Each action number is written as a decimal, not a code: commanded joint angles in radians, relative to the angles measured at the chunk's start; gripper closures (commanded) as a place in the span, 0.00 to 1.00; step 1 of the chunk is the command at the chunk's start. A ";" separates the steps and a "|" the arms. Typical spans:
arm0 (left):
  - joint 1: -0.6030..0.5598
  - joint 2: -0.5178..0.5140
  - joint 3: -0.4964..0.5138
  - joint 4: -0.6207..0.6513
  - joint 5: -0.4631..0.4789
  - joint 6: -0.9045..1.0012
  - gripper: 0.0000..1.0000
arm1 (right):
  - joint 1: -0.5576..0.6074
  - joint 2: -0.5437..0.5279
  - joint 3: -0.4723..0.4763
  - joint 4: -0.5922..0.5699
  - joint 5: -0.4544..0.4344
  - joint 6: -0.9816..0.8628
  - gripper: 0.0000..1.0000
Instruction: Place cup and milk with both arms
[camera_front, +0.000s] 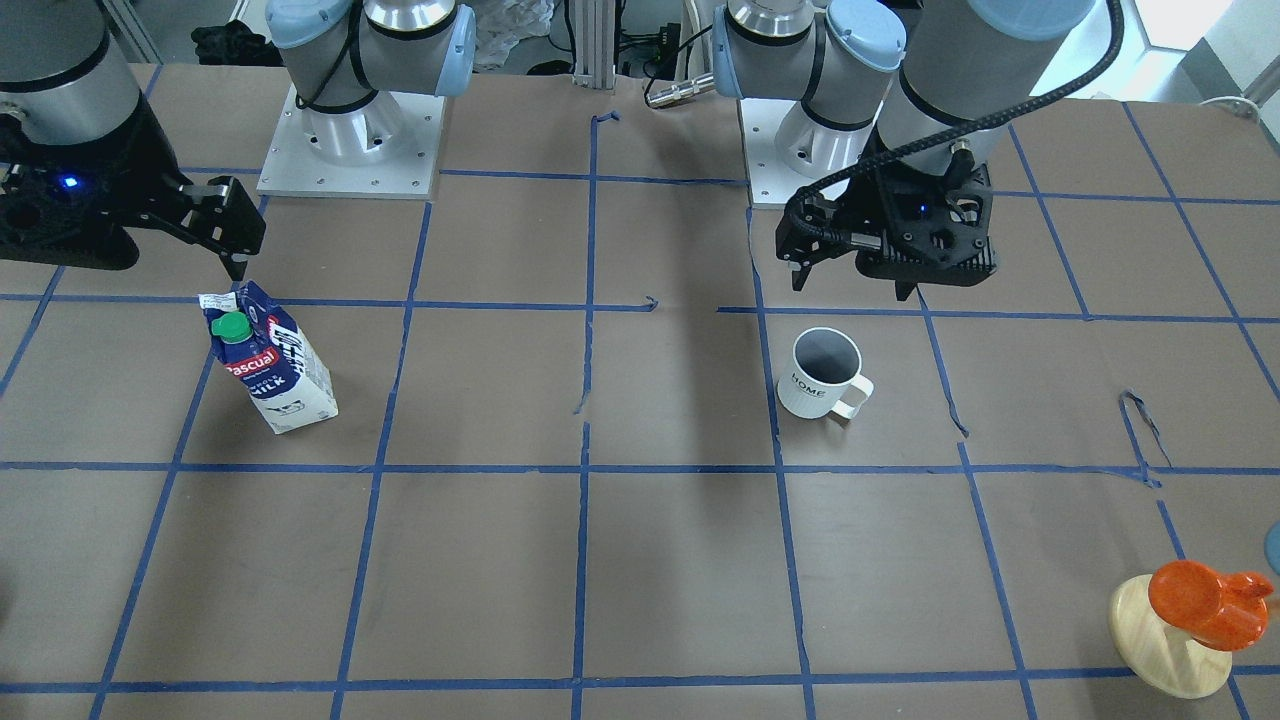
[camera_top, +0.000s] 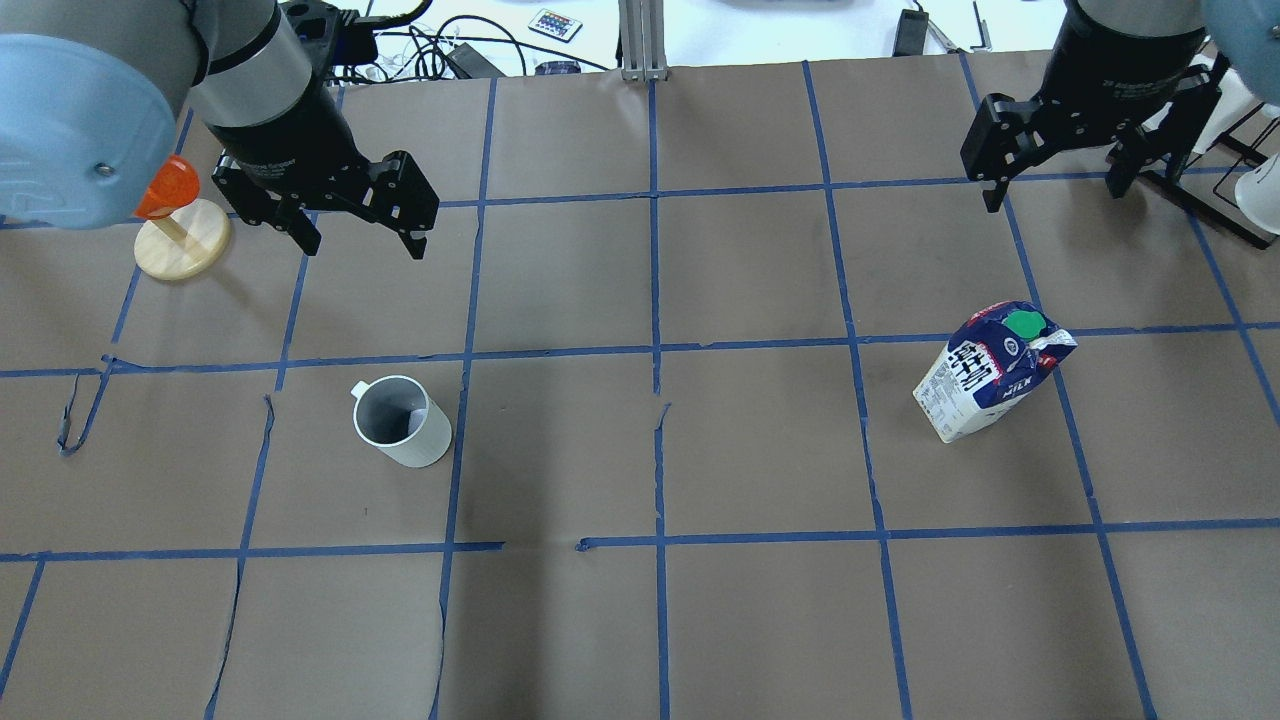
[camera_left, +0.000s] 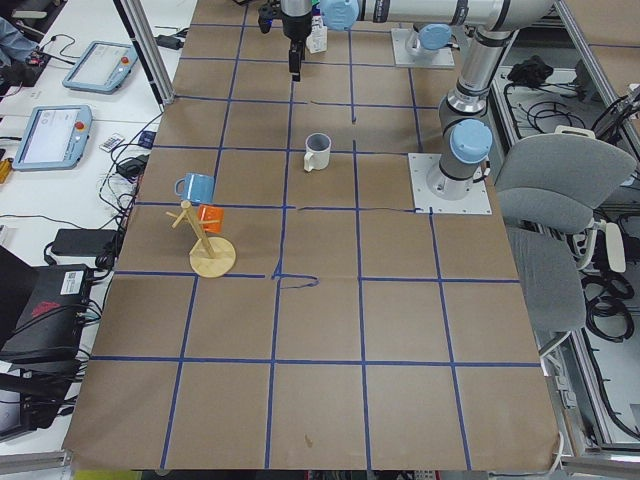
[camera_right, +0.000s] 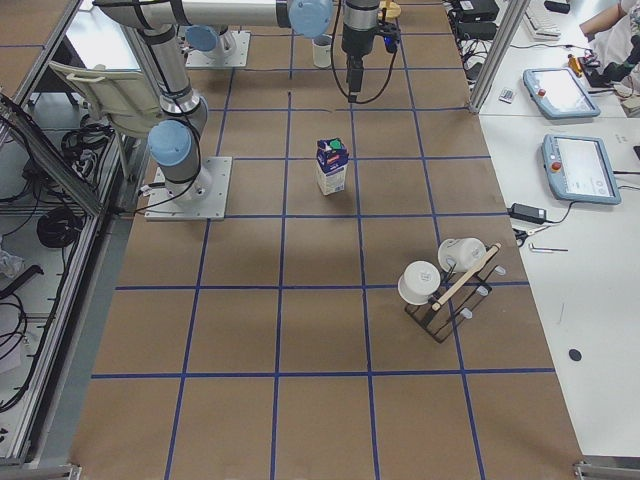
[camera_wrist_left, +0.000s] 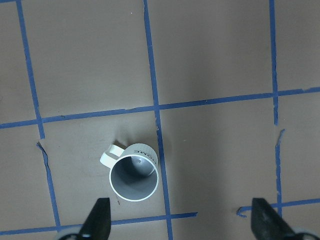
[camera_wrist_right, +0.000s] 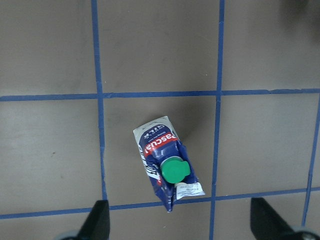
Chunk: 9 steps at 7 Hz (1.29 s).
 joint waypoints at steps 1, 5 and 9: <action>0.046 -0.021 -0.132 0.084 0.005 -0.024 0.00 | -0.107 0.029 0.018 -0.018 0.000 -0.161 0.00; 0.056 -0.084 -0.340 0.256 -0.010 -0.409 0.00 | -0.123 0.044 0.163 -0.116 0.104 -0.405 0.00; 0.051 -0.154 -0.366 0.316 -0.018 -0.418 0.20 | -0.085 0.034 0.267 -0.132 0.111 -0.527 0.00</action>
